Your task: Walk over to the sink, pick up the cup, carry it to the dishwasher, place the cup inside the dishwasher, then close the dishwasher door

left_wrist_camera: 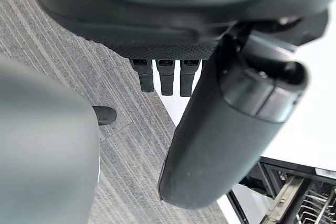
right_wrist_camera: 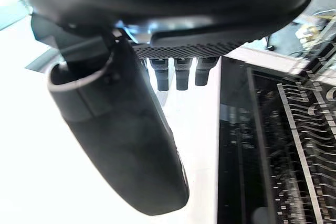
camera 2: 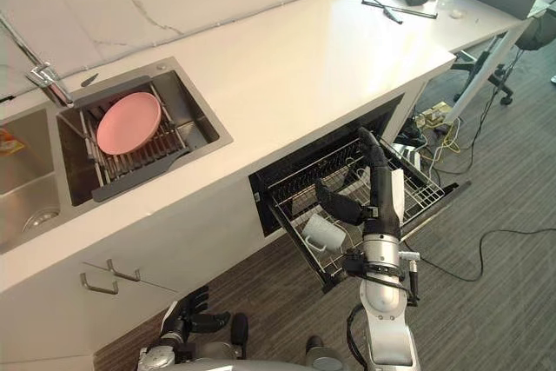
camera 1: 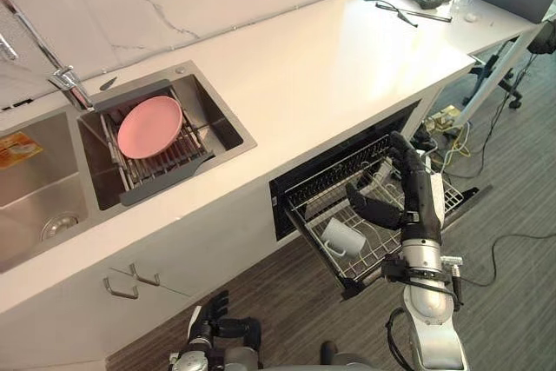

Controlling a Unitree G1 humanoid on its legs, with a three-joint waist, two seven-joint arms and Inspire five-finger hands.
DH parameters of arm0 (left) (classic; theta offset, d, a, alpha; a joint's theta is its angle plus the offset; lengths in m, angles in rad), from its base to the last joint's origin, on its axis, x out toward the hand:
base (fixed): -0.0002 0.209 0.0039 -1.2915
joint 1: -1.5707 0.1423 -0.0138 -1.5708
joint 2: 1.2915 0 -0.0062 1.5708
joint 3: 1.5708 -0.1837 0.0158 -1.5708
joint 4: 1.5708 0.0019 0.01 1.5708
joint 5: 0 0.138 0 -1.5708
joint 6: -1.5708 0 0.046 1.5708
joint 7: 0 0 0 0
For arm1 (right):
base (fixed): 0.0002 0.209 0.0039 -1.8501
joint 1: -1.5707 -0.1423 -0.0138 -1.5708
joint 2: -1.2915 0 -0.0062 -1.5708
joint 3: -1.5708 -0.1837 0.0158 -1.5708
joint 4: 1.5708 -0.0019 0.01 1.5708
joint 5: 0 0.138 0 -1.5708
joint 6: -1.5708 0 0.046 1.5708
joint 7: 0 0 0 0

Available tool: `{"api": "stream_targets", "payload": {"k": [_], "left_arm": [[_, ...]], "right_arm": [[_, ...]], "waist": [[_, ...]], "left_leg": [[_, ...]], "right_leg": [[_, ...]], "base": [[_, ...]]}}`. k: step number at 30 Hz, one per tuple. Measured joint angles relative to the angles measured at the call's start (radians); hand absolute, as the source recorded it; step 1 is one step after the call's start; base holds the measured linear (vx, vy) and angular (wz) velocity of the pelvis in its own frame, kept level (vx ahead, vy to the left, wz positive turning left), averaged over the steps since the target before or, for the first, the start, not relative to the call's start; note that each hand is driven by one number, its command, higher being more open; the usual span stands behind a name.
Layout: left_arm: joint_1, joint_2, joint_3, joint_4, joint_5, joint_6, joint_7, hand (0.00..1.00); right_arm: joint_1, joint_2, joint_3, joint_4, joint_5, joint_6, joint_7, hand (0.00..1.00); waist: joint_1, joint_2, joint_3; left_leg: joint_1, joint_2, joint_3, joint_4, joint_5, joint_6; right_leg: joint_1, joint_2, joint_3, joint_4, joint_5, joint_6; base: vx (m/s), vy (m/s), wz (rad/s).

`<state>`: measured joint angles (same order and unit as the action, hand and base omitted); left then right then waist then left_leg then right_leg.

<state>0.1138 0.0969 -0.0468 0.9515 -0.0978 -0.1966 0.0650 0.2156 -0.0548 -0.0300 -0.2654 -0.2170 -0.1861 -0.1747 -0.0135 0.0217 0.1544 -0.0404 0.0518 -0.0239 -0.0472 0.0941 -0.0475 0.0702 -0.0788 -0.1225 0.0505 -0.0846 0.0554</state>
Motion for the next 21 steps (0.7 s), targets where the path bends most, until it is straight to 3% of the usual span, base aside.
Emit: {"api": "stream_targets", "payload": {"k": [4, 5, 6, 8, 9, 10, 13, 15, 17, 20, 21], "left_arm": [[0.0, 0.0, -0.002, 0.0, 0.0, 0.0, 0.0, 0.9], [0.0, 0.0, -0.002, -0.002, -0.002, 0.0, 0.0, 0.9], [-0.004, 0.001, -0.003, -0.001, -0.001, 0.001, 0.0, 0.9], [-0.016, -0.003, -0.007, 0.003, -0.002, 0.0, 0.001, 0.9], [-0.014, -0.003, -0.017, 0.002, -0.002, 0.0, 0.002, 0.9], [-0.008, 0.004, -0.028, 0.004, -0.003, 0.001, 0.002, 0.9], [-0.01, 0.004, -0.029, -0.003, -0.02, 0.001, 0.006, 0.9], [-0.01, 0.012, -0.03, -0.005, -0.021, 0.001, 0.003, 0.9], [-0.01, 0.022, -0.03, -0.009, -0.022, -0.001, 0.002, 0.9], [-0.01, 0.035, -0.033, -0.005, -0.021, -0.004, 0.002, 0.9], [-0.01, 0.042, -0.039, -0.002, -0.021, -0.003, 0.002, 0.9]], "right_arm": [[-0.001, -0.019, 0.027, -0.011, 0.0, -0.004, 0.0, 0.9], [-0.008, -0.027, 0.037, -0.012, 0.0, -0.004, -0.001, 0.9], [-0.014, -0.035, 0.04, -0.014, 0.0, -0.004, -0.001, 0.9], [-0.031, -0.058, 0.036, -0.014, 0.0, -0.004, -0.012, 0.9], [-0.045, -0.078, 0.033, -0.007, 0.0, -0.003, -0.019, 0.9], [-0.072, -0.093, 0.034, 0.012, 0.0, -0.002, -0.021, 0.9], [-0.125, -0.088, 0.057, 0.025, -0.002, -0.002, -0.021, 0.9], [-0.154, -0.085, 0.083, 0.047, -0.004, -0.002, -0.017, 0.9], [-0.172, -0.077, 0.09, 0.08, -0.008, -0.002, -0.017, 0.9], [-0.172, -0.082, 0.104, 0.106, -0.023, 0.007, -0.015, 0.9], [-0.165, -0.085, 0.103, 0.112, -0.024, 0.011, -0.014, 0.9]], "waist": [[0.002, 0.002, -0.004], [0.004, 0.003, -0.005], [0.001, 0.003, -0.007], [-0.001, 0.002, -0.017], [0.001, 0.01, -0.021], [0.007, 0.01, -0.02], [0.031, 0.003, -0.019], [0.028, -0.017, -0.009], [0.032, -0.044, -0.007], [0.018, -0.065, -0.004], [0.005, -0.065, -0.006]], "left_leg": [[-0.022, -0.008, -0.051, 0.003, 0.007, -0.007], [-0.038, -0.013, -0.054, 0.009, -0.001, 0.004], [-0.062, -0.007, -0.016, 0.025, -0.015, 0.021], [-0.102, 0.041, 0.224, 0.093, -0.039, 0.062], [-0.109, 0.066, 0.311, 0.146, -0.046, 0.062], [-0.109, 0.065, 0.316, 0.158, -0.045, 0.039], [-0.098, 0.026, 0.296, 0.157, -0.064, 0.053], [-0.084, -0.023, 0.278, 0.182, -0.104, 0.066], [-0.075, -0.064, 0.279, 0.208, -0.136, 0.078], [-0.071, -0.099, 0.252, 0.261, -0.193, 0.104], [-0.061, -0.101, 0.221, 0.266, -0.2, 0.112]], "right_leg": [[0.008, -0.001, -0.062, 0.008, -0.014, -0.002], [0.005, -0.002, -0.081, 0.016, -0.018, -0.004], [0.005, -0.006, -0.109, 0.017, -0.02, -0.005], [0.011, -0.033, -0.191, 0.009, -0.023, -0.001], [0.018, -0.037, -0.214, 0.012, -0.029, 0.008], [0.026, -0.046, -0.228, 0.027, -0.041, 0.019], [0.041, -0.081, -0.248, 0.051, -0.06, 0.041], [0.035, -0.15, -0.272, 0.158, -0.131, 0.06], [0.028, -0.205, -0.277, 0.233, -0.189, 0.056], [0.001, -0.26, -0.237, 0.406, -0.209, -0.017], [-0.052, -0.257, -0.166, 0.527, -0.171, -0.078]], "base": [[-0.03, -0.026, 0.45], [-0.06, -0.018, 0.67], [-0.06, -0.007, 0.88], [0.02, 0.015, 1.1], [0.09, 0.057, 0.89], [0.07, 0.058, 0.6], [0.05, 0.093, 0.34], [0.04, 0.151, 0.4], [0.05, 0.162, 0.23], [0.13, 0.123, 0.3], [0.18, 0.101, 0.56]]}}
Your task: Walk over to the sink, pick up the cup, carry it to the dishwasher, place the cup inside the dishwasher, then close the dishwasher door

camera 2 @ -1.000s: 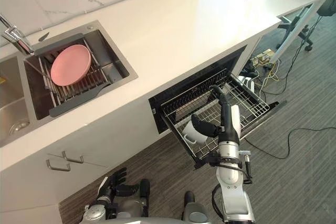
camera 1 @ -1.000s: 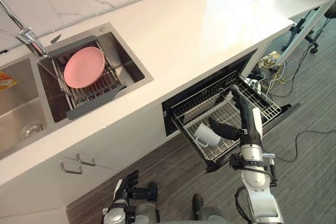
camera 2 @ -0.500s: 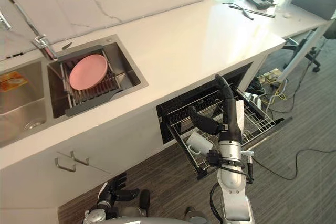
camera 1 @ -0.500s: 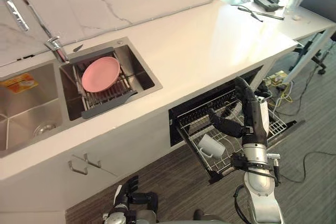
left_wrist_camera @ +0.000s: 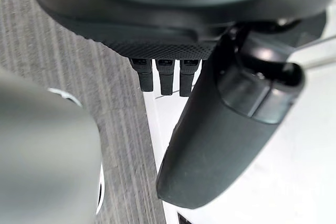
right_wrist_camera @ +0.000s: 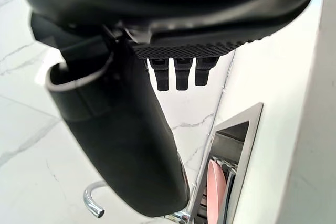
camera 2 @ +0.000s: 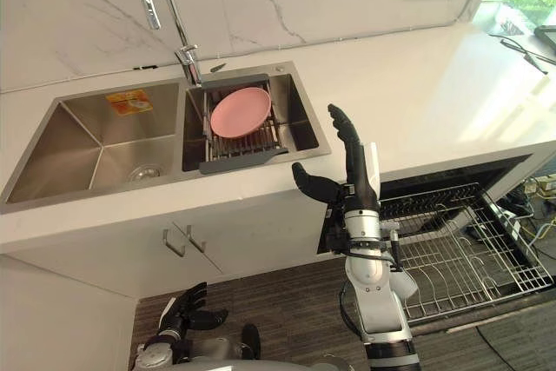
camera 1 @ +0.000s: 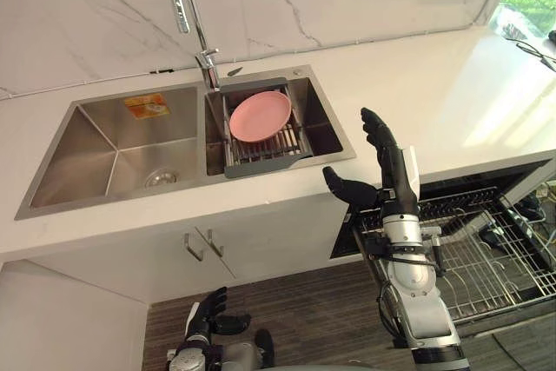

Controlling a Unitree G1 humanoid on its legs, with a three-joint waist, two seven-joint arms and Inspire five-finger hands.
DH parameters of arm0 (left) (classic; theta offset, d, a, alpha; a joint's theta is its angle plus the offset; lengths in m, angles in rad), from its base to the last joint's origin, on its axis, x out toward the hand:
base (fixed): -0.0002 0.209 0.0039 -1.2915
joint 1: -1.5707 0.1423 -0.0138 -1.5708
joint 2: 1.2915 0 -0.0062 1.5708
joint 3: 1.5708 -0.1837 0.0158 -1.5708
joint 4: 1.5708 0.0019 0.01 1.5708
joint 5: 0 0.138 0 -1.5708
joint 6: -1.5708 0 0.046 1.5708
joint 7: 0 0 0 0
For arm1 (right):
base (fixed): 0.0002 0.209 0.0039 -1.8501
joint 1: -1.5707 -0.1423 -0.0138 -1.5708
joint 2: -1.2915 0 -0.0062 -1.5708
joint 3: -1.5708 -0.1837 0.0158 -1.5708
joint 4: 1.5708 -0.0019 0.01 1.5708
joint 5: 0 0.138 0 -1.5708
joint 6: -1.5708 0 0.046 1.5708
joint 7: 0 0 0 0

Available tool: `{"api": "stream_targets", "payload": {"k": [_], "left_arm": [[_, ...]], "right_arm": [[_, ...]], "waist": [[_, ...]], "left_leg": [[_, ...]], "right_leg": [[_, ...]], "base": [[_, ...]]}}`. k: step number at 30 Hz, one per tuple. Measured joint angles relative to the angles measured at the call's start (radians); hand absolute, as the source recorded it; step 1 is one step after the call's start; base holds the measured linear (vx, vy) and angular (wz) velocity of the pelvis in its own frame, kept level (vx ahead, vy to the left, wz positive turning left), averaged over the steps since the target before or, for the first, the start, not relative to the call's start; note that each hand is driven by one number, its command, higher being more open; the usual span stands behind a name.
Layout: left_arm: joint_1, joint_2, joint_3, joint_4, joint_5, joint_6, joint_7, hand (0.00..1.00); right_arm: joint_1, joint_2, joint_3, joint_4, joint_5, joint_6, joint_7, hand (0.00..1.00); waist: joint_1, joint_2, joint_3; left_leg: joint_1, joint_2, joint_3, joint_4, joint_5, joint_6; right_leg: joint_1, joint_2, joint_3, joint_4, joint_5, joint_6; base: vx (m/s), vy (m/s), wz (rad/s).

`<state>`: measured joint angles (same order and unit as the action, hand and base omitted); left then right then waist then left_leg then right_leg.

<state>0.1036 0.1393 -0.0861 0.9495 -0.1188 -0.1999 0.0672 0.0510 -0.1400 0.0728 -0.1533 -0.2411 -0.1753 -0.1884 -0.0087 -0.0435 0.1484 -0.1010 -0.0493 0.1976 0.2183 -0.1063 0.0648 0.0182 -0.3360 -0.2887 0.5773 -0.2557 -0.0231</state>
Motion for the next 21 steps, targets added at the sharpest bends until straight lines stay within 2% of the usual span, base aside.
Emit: {"api": "stream_targets", "payload": {"k": [1, 2, 3, 4, 5, 6, 7, 8, 9, 10, 12, 15, 18, 19, 20, 21], "left_arm": [[0.001, 0.003, 0.0, 0.0, 0.0, 0.0, 0.0, 0.9], [0.002, 0.008, 0.0, 0.0, 0.0, 0.001, 0.0, 0.9], [0.003, 0.012, -0.001, 0.003, 0.0, 0.002, 0.0, 0.9], [0.001, 0.012, -0.001, 0.005, 0.0, 0.003, 0.0, 0.9], [0.002, 0.014, -0.002, 0.007, 0.0, 0.003, 0.0, 0.9], [0.004, 0.016, -0.002, 0.007, 0.0, 0.003, 0.0, 0.9], [0.005, 0.02, -0.004, 0.008, 0.0, 0.002, -0.001, 0.9], [-0.007, 0.021, -0.005, 0.03, 0.007, 0.004, -0.002, 0.9], [-0.008, 0.016, -0.004, 0.039, 0.015, 0.004, -0.001, 0.9], [0.001, 0.003, -0.002, 0.037, 0.022, 0.004, -0.001, 0.9], [0.003, -0.004, -0.001, 0.038, 0.022, 0.005, -0.001, 0.9], [-0.001, -0.009, 0.003, 0.031, 0.022, 0.005, -0.003, 0.9], [-0.001, -0.018, 0.011, 0.026, 0.024, 0.005, -0.006, 0.9], [-0.001, -0.023, 0.012, 0.026, 0.024, 0.005, -0.007, 0.9], [-0.001, -0.028, 0.012, 0.026, 0.023, 0.007, -0.011, 0.9], [-0.002, -0.035, 0.012, 0.024, 0.023, 0.008, -0.013, 0.9]], "right_arm": [[0.001, -0.002, 0.0, 0.007, -0.002, 0.0, 0.001, 0.9], [0.001, -0.005, 0.0, 0.021, -0.011, 0.0, 0.009, 0.9], [0.001, -0.011, 0.001, 0.027, -0.022, 0.0, 0.015, 0.9], [0.001, -0.012, 0.001, 0.027, -0.024, 0.0, 0.016, 0.9], [0.001, -0.012, 0.005, 0.027, -0.025, 0.0, 0.018, 0.9], [0.001, -0.012, 0.006, 0.026, -0.026, -0.001, 0.018, 0.9], [0.001, -0.012, 0.008, 0.023, -0.026, -0.001, 0.018, 0.9], [0.004, -0.018, 0.007, 0.024, -0.026, -0.002, 0.019, 0.9], [0.011, -0.022, 0.006, 0.024, -0.026, -0.001, 0.019, 0.9], [0.027, -0.027, 0.0, 0.023, -0.025, -0.001, 0.02, 0.9], [0.043, -0.027, -0.012, 0.023, -0.024, 0.0, 0.026, 0.9], [0.082, -0.027, -0.05, 0.02, -0.017, 0.0, 0.029, 0.9], [0.087, -0.028, -0.06, -0.001, -0.016, 0.0, 0.028, 0.9], [0.086, -0.028, -0.067, -0.013, -0.016, 0.0, 0.027, 0.9], [0.072, -0.03, -0.07, -0.019, -0.016, -0.001, 0.024, 0.9], [0.066, -0.036, -0.077, -0.019, -0.016, -0.001, 0.023, 0.9]], "waist": [[-0.008, 0.001, 0.0], [-0.021, -0.01, -0.004], [-0.025, -0.012, -0.003], [-0.024, -0.014, -0.004], [-0.025, -0.014, -0.005], [-0.025, -0.015, -0.007], [-0.023, -0.028, -0.015], [-0.03, -0.037, -0.021], [-0.03, -0.024, -0.027], [-0.028, 0.007, -0.041], [-0.026, 0.026, -0.04], [-0.015, 0.035, -0.029], [-0.009, 0.037, -0.024], [-0.005, 0.037, -0.021], [-0.005, 0.049, -0.014], [-0.006, 0.062, -0.007]], "left_leg": [[0.006, 0.003, -0.017, -0.004, -0.001, 0.002], [0.01, 0.012, -0.055, -0.009, -0.004, 0.003], [0.015, 0.019, -0.086, -0.014, -0.004, 0.004], [0.023, 0.023, -0.095, -0.02, -0.004, 0.004], [0.044, 0.03, -0.11, -0.032, 0.0, -0.008], [0.051, 0.032, -0.115, -0.032, -0.002, -0.015], [0.05, 0.021, -0.121, -0.012, -0.016, -0.023], [0.05, 0.014, -0.137, 0.018, -0.038, -0.031], [0.048, 0.025, -0.134, 0.028, -0.042, -0.037], [0.042, 0.054, -0.132, 0.038, -0.058, -0.05], [0.036, 0.081, -0.131, 0.062, -0.07, -0.064], [0.009, 0.139, -0.103, 0.229, -0.108, -0.113], [-0.002, 0.162, -0.073, 0.328, -0.114, -0.116], [-0.002, 0.162, -0.074, 0.316, -0.136, -0.112], [-0.002, 0.157, -0.081, 0.251, -0.146, -0.11], [0.002, 0.149, -0.104, 0.161, -0.112, -0.113]], "right_leg": [[-0.034, 0.011, 0.035, 0.056, -0.006, -0.019], [-0.074, 0.066, 0.098, 0.079, -0.041, 0.008], [-0.111, 0.116, 0.137, 0.064, -0.068, 0.017], [-0.129, 0.138, 0.151, 0.052, -0.071, 0.018], [-0.156, 0.176, 0.165, 0.007, -0.069, 0.022], [-0.163, 0.191, 0.171, -0.032, -0.063, 0.03], [-0.17, 0.199, 0.173, -0.148, 0.008, 0.027], [-0.158, 0.197, 0.176, -0.176, 0.063, 0.072], [-0.142, 0.207, 0.169, -0.198, 0.064, 0.071], [-0.111, 0.237, 0.155, -0.262, 0.077, 0.061], [-0.074, 0.264, 0.142, -0.316, 0.092, 0.053], [0.026, 0.31, 0.123, -0.396, 0.108, 0.034], [0.087, 0.318, 0.129, -0.431, 0.113, 0.025], [0.088, 0.317, 0.137, -0.431, 0.113, 0.025], [0.088, 0.317, 0.148, -0.43, 0.113, 0.024], [0.087, 0.32, 0.153, -0.429, 0.112, 0.027]], "base": [[0.19, 0.072, 0.73], [0.24, 0.004, 0.76], [0.23, -0.02, 0.71], [0.2, -0.027, 0.58], [0.16, -0.031, 0.37], [0.16, -0.036, 0.4], [0.25, -0.094, 0.42], [0.22, -0.1, 0.43], [0.33, -0.15, 0.31], [0.2, -0.086, 0.1], [0.19, -0.096, 0.06], [0.23, -0.137, 0.08], [0.16, -0.045, -0.06], [0.12, 0.016, -0.19], [0.09, 0.066, -0.21], [0.09, 0.103, -0.21]]}}
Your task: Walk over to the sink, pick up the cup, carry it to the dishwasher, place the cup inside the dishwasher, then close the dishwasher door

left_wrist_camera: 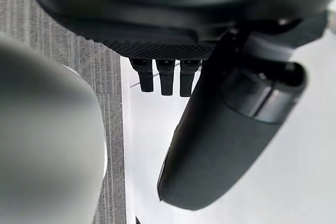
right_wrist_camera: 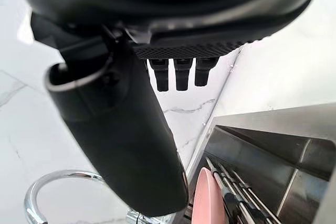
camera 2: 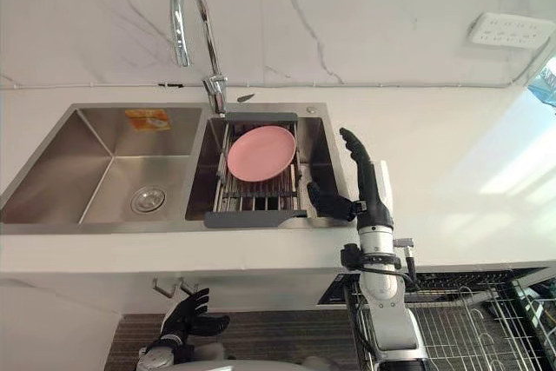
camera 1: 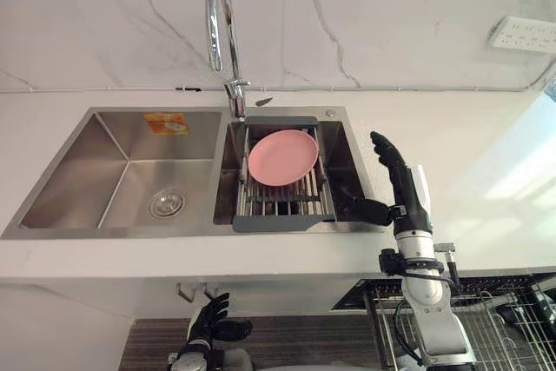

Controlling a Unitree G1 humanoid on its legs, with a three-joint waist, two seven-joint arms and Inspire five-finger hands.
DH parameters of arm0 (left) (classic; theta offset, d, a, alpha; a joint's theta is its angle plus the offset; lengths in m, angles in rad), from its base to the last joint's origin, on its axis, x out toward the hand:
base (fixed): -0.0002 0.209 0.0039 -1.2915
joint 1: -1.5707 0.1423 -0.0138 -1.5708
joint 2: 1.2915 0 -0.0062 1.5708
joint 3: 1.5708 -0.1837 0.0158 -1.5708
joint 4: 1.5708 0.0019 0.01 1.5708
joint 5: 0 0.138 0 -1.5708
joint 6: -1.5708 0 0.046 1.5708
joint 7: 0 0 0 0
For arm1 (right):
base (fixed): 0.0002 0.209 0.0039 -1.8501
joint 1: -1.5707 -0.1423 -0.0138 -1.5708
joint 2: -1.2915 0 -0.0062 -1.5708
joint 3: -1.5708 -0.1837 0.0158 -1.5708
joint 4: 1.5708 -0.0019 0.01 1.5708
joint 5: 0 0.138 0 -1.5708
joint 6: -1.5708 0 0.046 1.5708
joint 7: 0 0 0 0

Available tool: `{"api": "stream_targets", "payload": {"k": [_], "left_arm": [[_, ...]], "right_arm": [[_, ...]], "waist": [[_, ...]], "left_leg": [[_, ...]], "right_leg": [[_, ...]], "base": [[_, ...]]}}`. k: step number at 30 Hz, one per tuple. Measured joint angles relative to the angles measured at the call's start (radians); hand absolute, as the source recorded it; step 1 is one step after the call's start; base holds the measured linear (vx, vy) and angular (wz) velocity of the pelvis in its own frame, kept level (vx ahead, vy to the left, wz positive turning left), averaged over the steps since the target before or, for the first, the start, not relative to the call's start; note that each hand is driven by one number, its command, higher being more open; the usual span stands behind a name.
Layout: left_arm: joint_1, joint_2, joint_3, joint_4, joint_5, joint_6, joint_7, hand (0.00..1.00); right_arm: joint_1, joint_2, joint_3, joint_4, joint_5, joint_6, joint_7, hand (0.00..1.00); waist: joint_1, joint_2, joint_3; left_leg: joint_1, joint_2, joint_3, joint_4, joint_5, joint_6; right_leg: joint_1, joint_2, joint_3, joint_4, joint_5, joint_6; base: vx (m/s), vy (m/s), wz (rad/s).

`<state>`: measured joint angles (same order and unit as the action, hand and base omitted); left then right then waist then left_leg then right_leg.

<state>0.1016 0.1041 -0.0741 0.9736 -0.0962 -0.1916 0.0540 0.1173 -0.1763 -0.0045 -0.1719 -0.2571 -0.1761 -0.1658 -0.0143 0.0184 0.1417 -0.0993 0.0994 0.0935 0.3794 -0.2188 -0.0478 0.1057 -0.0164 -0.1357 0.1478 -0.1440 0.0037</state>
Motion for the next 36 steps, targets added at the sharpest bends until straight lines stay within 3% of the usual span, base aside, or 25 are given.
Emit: {"api": "stream_targets", "payload": {"k": [1, 5, 13, 14, 21, 29, 36], "left_arm": [[-0.001, -0.003, 0.003, -0.008, -0.002, 0.006, -0.008, 0.9], [-0.002, 0.005, 0.006, -0.023, -0.001, 0.015, -0.017, 0.9], [-0.002, 0.002, 0.007, -0.013, 0.018, 0.021, -0.012, 0.9], [-0.001, 0.019, 0.007, 0.012, 0.017, 0.008, -0.006, 0.9], [-0.001, 0.016, 0.009, 0.012, 0.017, 0.009, -0.004, 0.9], [0.004, 0.011, 0.009, 0.016, 0.018, 0.017, 0.012, 0.9], [0.004, 0.008, 0.009, 0.018, 0.018, 0.025, 0.012, 0.9]], "right_arm": [[0.001, 0.0, -0.009, 0.005, 0.0, 0.001, 0.0, 0.9], [0.006, 0.0, 0.007, 0.01, -0.001, 0.002, 0.014, 0.9], [0.011, -0.045, 0.053, 0.067, -0.002, 0.002, 0.059, 0.9], [0.009, -0.109, 0.088, 0.109, -0.021, 0.005, 0.076, 0.9], [0.01, -0.1, 0.088, 0.109, -0.021, 0.007, 0.076, 0.9], [0.018, 0.003, 0.039, 0.106, -0.039, 0.037, 0.047, 0.9], [0.024, -0.008, 0.007, 0.03, -0.091, 0.053, 0.025, 0.9]], "waist": [[0.007, 0.009, 0.006], [0.004, 0.0, 0.018], [-0.004, -0.003, 0.019], [-0.014, -0.04, -0.002], [-0.019, -0.038, -0.001], [-0.026, -0.036, -0.003], [-0.025, -0.031, -0.006]], "left_leg": [[0.014, -0.009, -0.003, -0.029, 0.042, 0.017], [0.032, -0.032, 0.005, -0.07, 0.057, 0.032], [0.11, -0.041, 0.028, -0.218, 0.144, 0.015], [0.127, -0.066, -0.002, -0.326, 0.218, 0.024], [0.144, -0.061, 0.003, -0.34, 0.221, 0.023], [0.206, -0.065, 0.008, -0.431, 0.258, 0.022], [0.219, -0.067, -0.009, -0.441, 0.263, 0.021]], "right_leg": [[0.003, -0.004, 0.016, 0.0, -0.004, 0.006], [-0.001, -0.022, 0.049, -0.007, -0.001, 0.015], [-0.001, -0.021, 0.077, -0.009, 0.003, 0.02], [-0.015, -0.022, 0.073, -0.051, 0.024, 0.025], [-0.005, -0.027, 0.077, -0.054, 0.024, 0.025], [0.027, -0.029, 0.069, -0.067, 0.023, 0.026], [0.046, -0.032, 0.042, -0.069, 0.022, 0.028]], "base": [[0.07, 0.1, -0.12], [0.05, 0.079, -0.02], [-0.04, -0.031, -0.09], [-0.03, -0.027, 0.0], [0.0, 0.0, -0.01], [0.01, -0.011, 0.01], [-0.01, -0.024, 0.1]]}}
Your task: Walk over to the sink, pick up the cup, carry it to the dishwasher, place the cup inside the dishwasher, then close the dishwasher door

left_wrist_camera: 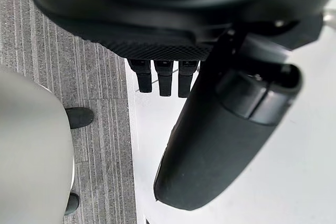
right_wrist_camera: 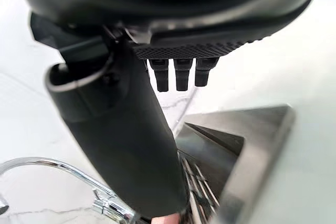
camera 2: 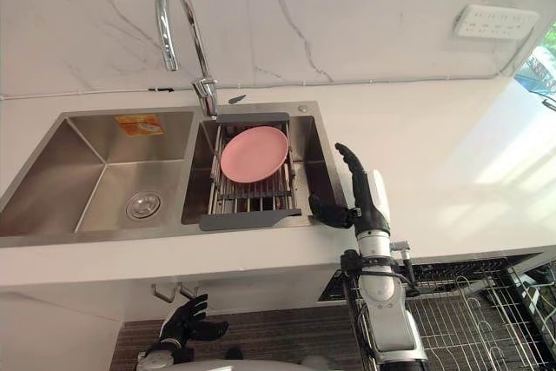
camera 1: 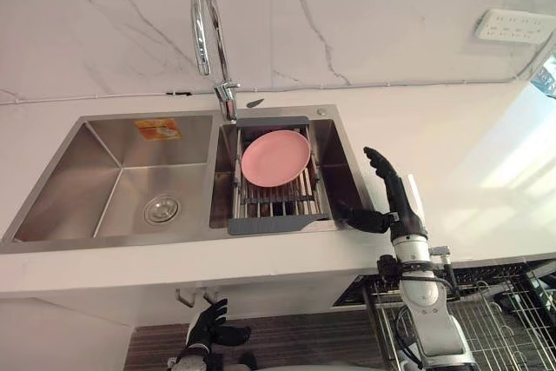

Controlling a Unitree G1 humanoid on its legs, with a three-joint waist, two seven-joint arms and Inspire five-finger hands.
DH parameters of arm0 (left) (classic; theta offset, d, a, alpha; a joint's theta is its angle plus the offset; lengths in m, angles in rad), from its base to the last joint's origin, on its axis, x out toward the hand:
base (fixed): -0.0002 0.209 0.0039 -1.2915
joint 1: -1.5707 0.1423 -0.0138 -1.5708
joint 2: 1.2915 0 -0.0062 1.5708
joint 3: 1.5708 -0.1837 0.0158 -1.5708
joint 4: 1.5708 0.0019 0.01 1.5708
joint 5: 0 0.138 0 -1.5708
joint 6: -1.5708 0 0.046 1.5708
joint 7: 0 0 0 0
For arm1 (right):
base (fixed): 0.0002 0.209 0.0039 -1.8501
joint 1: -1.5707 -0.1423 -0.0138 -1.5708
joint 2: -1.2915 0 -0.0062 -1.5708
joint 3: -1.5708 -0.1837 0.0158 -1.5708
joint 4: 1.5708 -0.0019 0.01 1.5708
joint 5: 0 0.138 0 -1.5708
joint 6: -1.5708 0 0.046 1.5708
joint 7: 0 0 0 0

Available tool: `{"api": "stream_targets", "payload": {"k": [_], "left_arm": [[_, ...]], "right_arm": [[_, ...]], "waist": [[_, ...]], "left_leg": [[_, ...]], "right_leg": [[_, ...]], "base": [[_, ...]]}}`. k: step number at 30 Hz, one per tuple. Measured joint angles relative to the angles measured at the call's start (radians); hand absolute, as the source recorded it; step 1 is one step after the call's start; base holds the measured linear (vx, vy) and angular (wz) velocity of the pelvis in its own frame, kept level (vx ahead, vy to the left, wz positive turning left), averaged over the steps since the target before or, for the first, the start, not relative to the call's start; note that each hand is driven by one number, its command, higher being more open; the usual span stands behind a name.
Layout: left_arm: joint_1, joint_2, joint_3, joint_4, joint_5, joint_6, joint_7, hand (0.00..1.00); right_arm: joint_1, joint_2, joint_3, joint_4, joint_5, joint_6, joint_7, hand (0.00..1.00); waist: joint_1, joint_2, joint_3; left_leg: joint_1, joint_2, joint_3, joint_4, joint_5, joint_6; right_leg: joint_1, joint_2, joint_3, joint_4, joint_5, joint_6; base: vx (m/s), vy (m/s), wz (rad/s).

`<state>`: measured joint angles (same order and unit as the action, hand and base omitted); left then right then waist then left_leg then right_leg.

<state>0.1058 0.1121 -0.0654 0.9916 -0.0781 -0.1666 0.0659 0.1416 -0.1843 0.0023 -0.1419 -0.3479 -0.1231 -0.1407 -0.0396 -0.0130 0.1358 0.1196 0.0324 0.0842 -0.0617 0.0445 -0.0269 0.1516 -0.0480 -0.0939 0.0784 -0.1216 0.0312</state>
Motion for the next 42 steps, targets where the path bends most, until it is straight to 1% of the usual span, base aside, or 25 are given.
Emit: {"api": "stream_targets", "payload": {"k": [6, 11, 17, 20, 23, 27, 29, 37, 42], "left_arm": [[0.0, -0.001, 0.001, 0.002, 0.0, 0.0, 0.0, 0.9], [0.0, -0.002, 0.004, 0.002, 0.0, 0.0, -0.002, 0.9], [0.002, -0.006, 0.02, 0.001, 0.0, -0.001, -0.006, 0.9], [0.002, -0.004, 0.02, -0.002, 0.0, -0.001, -0.009, 0.9], [0.002, -0.005, 0.02, -0.008, 0.0, -0.007, -0.012, 0.9], [0.002, -0.005, 0.02, -0.013, -0.001, -0.011, -0.018, 0.9], [0.002, -0.005, 0.02, -0.023, -0.001, -0.013, -0.019, 0.9], [0.008, -0.004, 0.019, -0.046, -0.001, -0.013, -0.021, 0.9], [0.008, -0.002, 0.019, -0.052, -0.002, -0.017, -0.021, 0.9]], "right_arm": [[-0.027, -0.091, 0.001, -0.033, -0.01, -0.002, 0.0, 0.9], [-0.066, -0.159, 0.002, -0.033, -0.01, -0.002, 0.002, 0.9], [-0.117, -0.226, 0.019, -0.017, -0.01, -0.004, 0.018, 0.9], [-0.178, -0.267, 0.064, 0.033, -0.01, -0.011, 0.026, 0.9], [-0.226, -0.3, 0.106, 0.096, -0.03, -0.016, 0.037, 0.9], [-0.312, -0.345, 0.17, 0.184, -0.049, -0.017, 0.045, 0.9], [-0.357, -0.368, 0.198, 0.238, -0.062, -0.018, 0.047, 0.9], [-0.495, -0.406, 0.273, 0.335, -0.143, -0.019, 0.053, 0.9], [-0.535, -0.407, 0.284, 0.366, -0.221, -0.019, 0.052, 0.9]], "waist": [[0.001, 0.001, -0.001], [0.001, 0.002, -0.001], [0.003, 0.002, -0.001], [0.006, 0.002, -0.002], [0.027, 0.001, -0.002], [0.034, 0.0, -0.002], [0.05, -0.001, -0.001], [0.057, -0.007, 0.003], [0.064, -0.013, 0.008]], "left_leg": [[0.001, -0.001, -0.01, -0.007, 0.01, 0.0], [-0.002, -0.004, -0.023, -0.024, 0.026, 0.002], [-0.015, -0.01, -0.044, -0.025, 0.031, 0.006], [-0.033, -0.01, -0.047, -0.025, 0.034, 0.006], [-0.049, -0.01, -0.051, -0.025, 0.035, 0.005], [-0.077, -0.015, -0.069, -0.025, 0.04, 0.006], [-0.085, -0.017, -0.077, -0.024, 0.041, 0.006], [-0.102, -0.02, -0.104, -0.024, 0.042, 0.005], [-0.106, -0.02, -0.104, -0.024, 0.042, 0.004]], "right_leg": [[0.003, -0.001, -0.012, 0.0, 0.0, 0.001], [0.001, -0.002, -0.025, -0.005, -0.001, 0.002], [-0.003, -0.006, -0.045, -0.007, -0.001, 0.003], [-0.018, -0.006, -0.049, -0.008, 0.0, 0.003], [-0.032, -0.006, -0.055, -0.01, 0.0, 0.004], [-0.046, -0.01, -0.075, -0.017, 0.001, 0.005], [-0.05, -0.011, -0.081, -0.017, 0.002, 0.007], [-0.054, -0.013, -0.109, -0.017, 0.003, 0.008], [-0.059, -0.014, -0.109, -0.014, 0.003, 0.008]], "base": [[-0.04, -0.025, 0.05], [-0.05, -0.02, 0.09], [-0.04, -0.013, 0.09], [-0.01, -0.011, 0.03], [0.01, -0.016, 0.07], [0.02, -0.013, 0.14], [0.03, -0.013, 0.13], [0.01, -0.01, 0.11], [-0.04, -0.008, 0.0]]}}
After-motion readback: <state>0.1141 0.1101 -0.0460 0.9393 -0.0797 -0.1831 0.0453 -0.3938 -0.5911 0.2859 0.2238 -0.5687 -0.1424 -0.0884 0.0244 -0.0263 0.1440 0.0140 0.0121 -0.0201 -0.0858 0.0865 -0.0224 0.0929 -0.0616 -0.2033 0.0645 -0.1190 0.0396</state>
